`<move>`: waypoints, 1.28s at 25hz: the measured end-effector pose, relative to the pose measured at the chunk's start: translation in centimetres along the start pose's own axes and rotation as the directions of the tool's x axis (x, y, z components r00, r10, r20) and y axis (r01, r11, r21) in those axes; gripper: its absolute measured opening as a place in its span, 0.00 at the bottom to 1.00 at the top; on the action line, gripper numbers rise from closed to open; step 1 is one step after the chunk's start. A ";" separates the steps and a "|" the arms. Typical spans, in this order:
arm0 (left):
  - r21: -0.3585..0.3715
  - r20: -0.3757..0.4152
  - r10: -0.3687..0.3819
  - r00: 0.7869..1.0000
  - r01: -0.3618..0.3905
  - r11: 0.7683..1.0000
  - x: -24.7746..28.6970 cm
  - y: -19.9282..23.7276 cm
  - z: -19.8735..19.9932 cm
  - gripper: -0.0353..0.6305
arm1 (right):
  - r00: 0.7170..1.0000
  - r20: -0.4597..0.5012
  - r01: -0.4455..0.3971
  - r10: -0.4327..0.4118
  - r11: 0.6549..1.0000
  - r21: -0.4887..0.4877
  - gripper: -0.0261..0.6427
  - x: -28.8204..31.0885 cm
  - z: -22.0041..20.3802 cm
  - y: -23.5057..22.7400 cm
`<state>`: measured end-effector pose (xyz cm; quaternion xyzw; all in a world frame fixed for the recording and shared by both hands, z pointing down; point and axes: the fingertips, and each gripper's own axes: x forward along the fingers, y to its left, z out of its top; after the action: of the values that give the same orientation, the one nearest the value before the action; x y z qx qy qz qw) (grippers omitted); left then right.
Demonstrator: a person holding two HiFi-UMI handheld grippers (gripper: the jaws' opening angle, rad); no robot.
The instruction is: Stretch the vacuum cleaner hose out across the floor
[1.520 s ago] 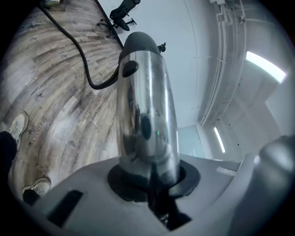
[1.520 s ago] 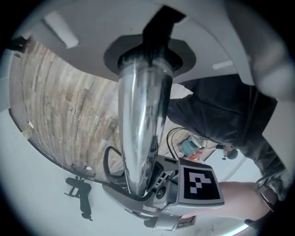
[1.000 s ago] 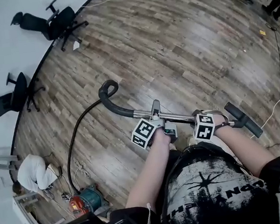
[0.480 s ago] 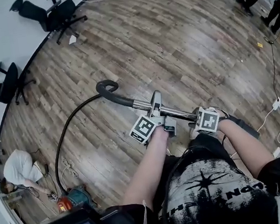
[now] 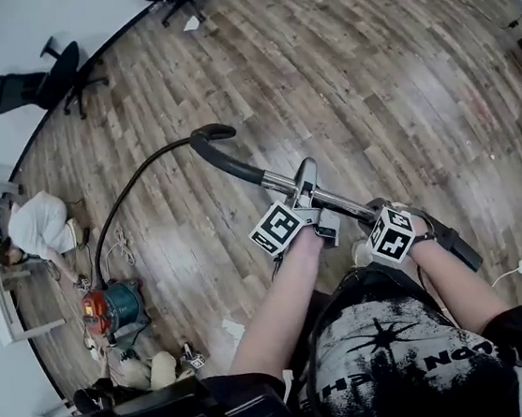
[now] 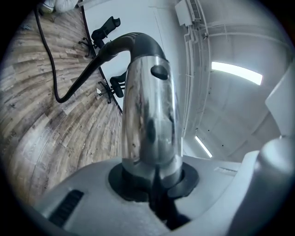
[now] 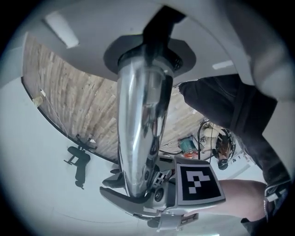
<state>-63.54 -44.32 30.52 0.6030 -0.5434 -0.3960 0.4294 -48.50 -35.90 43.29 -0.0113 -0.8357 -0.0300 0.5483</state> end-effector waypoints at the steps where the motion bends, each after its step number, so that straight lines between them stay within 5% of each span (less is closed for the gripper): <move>1: 0.007 0.019 0.014 1.000 -0.015 1.000 0.0 0.2 -0.7 0.12 | 1.000 0.010 -0.008 0.008 1.000 -0.014 0.14 0.1 -0.8 -0.2; 7: -0.027 0.118 0.235 0.965 -0.233 0.972 -1.7 2.3 -2.3 0.11 | 0.986 -0.006 -0.169 0.169 0.983 -0.070 0.14 0.2 -3.2 1.2; 10: -0.040 0.131 0.281 0.951 -0.278 0.960 -2.0 0.5 -2.7 0.11 | 0.980 -0.027 -0.201 0.199 0.975 -0.097 0.15 -2.0 -3.5 1.6; 15: -0.001 0.157 0.263 0.952 -0.266 0.964 -3.3 0.0 -4.0 0.11 | 0.976 0.007 -0.214 0.216 0.969 -0.120 0.14 -1.5 -4.6 2.8; 24: -0.063 0.133 0.197 0.971 -0.190 0.980 -10.8 1.0 -4.3 0.11 | 0.987 -0.048 -0.159 0.156 0.984 -0.085 0.14 -1.3 -4.0 9.9; 32: -0.099 -0.072 0.111 0.991 -0.118 0.988 -13.5 1.1 -14.1 0.11 | 0.992 -0.103 -0.057 0.068 0.992 0.113 0.14 -2.4 -11.6 17.3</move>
<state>-51.89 -29.68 36.20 0.5607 -0.5415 -0.3778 0.4997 -36.02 -19.35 46.31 -0.0058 -0.8047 0.0326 0.5927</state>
